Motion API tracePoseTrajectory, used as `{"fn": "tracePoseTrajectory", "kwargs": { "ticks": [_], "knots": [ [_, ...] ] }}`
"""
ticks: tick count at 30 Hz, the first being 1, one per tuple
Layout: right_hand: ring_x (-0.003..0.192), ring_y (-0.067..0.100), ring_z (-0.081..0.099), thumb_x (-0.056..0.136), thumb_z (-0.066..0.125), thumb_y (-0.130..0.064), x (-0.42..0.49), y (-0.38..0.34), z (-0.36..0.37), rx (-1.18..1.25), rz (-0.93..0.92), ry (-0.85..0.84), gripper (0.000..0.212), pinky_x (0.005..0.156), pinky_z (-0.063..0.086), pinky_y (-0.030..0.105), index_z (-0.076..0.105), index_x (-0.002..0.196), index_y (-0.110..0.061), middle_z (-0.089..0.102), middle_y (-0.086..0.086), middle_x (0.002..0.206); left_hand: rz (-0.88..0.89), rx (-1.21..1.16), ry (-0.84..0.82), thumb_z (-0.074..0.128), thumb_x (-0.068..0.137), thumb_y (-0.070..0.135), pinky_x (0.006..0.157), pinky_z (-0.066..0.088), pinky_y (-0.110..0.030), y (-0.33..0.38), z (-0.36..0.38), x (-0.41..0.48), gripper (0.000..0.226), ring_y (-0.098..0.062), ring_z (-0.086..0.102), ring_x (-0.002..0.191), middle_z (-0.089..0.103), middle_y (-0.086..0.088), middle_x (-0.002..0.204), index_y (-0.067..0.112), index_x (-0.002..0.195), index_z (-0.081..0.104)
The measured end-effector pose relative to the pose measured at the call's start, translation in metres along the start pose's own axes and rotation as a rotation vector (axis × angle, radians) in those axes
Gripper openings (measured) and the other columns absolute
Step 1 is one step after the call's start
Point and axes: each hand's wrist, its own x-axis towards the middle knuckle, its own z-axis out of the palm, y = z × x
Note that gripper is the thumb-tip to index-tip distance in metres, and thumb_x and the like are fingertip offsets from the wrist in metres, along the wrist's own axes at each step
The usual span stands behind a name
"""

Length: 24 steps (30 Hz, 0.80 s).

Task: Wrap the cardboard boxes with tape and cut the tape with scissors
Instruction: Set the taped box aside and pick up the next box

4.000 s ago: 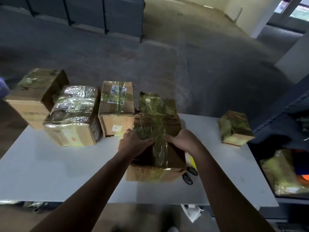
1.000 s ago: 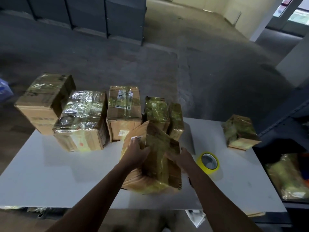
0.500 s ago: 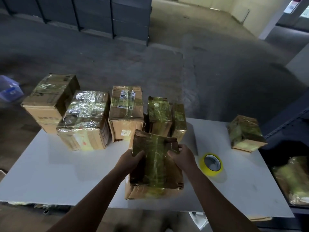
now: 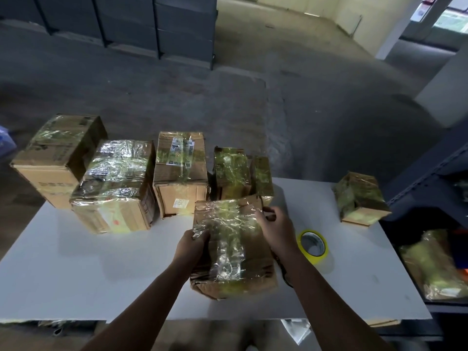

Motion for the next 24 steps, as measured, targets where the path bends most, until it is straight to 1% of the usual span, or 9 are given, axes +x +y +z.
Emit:
{"fn": "tracePoseTrajectory", "kwargs": {
  "ticks": [4,6,8,10,13,15,17,21,24],
  "knots": [
    [0.072,0.01,0.054,0.096,0.054,-0.028,0.003,-0.009,-0.002,0.054,-0.043,-0.009,0.017,0.057,0.037,0.019,0.064,0.094,-0.014,0.059,-0.005,0.078,-0.026,-0.06,-0.029,0.054,0.096,0.031,0.089,0.053,-0.044,0.0,-0.002,0.002,0.03,-0.028,0.065,0.091,0.068,-0.013,0.102,0.007,0.114,0.058],
    [0.082,0.017,0.057,0.097,0.053,-0.022,0.002,-0.008,-0.002,0.056,-0.068,-0.03,0.018,0.06,0.038,0.023,0.066,0.099,-0.01,0.063,0.002,0.085,0.094,0.092,0.066,0.055,0.096,0.026,0.093,0.049,-0.043,0.001,-0.004,0.004,0.034,-0.026,0.059,0.102,0.062,-0.014,0.117,0.008,0.125,0.053],
    [0.092,0.016,0.059,0.096,0.056,-0.02,0.002,-0.004,0.001,0.048,-0.096,-0.059,0.022,0.065,0.04,0.015,0.065,0.113,-0.009,0.066,0.003,0.099,0.231,0.261,0.216,0.059,0.093,0.02,0.096,0.044,-0.045,0.001,-0.006,0.003,0.044,-0.031,0.05,0.116,0.052,-0.016,0.129,0.009,0.134,0.048],
    [0.097,0.015,0.061,0.092,0.062,-0.029,0.002,-0.002,0.006,0.082,-0.1,-0.101,0.029,0.07,0.045,0.011,0.062,0.118,-0.014,0.065,-0.001,0.104,0.42,0.418,0.326,0.065,0.086,0.011,0.091,0.046,-0.042,0.004,-0.007,-0.003,0.044,-0.032,0.047,0.116,0.05,-0.016,0.126,0.01,0.129,0.053],
    [0.096,0.012,0.059,0.079,0.066,-0.059,0.003,0.0,0.015,0.063,0.003,-0.184,0.059,0.074,0.053,0.027,0.052,0.127,-0.027,0.058,-0.001,0.115,0.602,0.458,0.297,0.066,0.084,0.011,0.071,0.051,-0.027,0.012,-0.003,-0.01,0.027,-0.018,0.057,0.091,0.058,-0.006,0.109,0.014,0.111,0.061],
    [0.087,0.003,0.057,0.069,0.061,-0.073,0.001,0.002,0.019,0.084,0.068,-0.231,0.076,0.063,0.045,0.018,0.049,0.13,-0.03,0.057,-0.005,0.115,0.556,0.422,0.294,0.059,0.089,0.024,0.071,0.053,-0.03,0.02,-0.001,-0.013,0.021,-0.017,0.057,0.089,0.059,-0.004,0.107,0.016,0.109,0.061],
    [0.093,0.007,0.058,0.066,0.062,-0.075,0.002,0.008,0.021,0.142,0.124,-0.259,0.083,0.064,0.044,0.019,0.045,0.133,-0.028,0.057,-0.006,0.117,0.462,0.43,0.273,0.051,0.091,0.046,0.077,0.054,-0.035,0.027,-0.001,-0.01,0.038,-0.018,0.058,0.092,0.06,-0.004,0.108,0.015,0.11,0.06],
    [0.109,0.026,0.06,0.081,0.073,-0.044,0.01,0.026,0.021,0.164,0.22,-0.205,0.071,0.077,0.054,0.034,0.041,0.139,-0.018,0.055,0.012,0.13,0.313,0.52,0.141,0.041,0.079,0.077,0.085,0.052,-0.041,0.04,-0.009,-0.004,0.079,-0.024,0.057,0.103,0.056,-0.011,0.123,0.011,0.122,0.053],
    [0.093,0.023,0.066,0.083,0.074,-0.031,0.009,0.033,0.025,0.179,0.208,-0.166,0.058,0.067,0.053,0.028,0.049,0.131,-0.011,0.065,0.016,0.12,0.264,0.577,0.038,0.045,0.073,0.083,0.088,0.049,-0.038,0.048,-0.017,-0.002,0.095,-0.028,0.053,0.114,0.049,-0.015,0.135,0.008,0.132,0.048]
  ]
}}
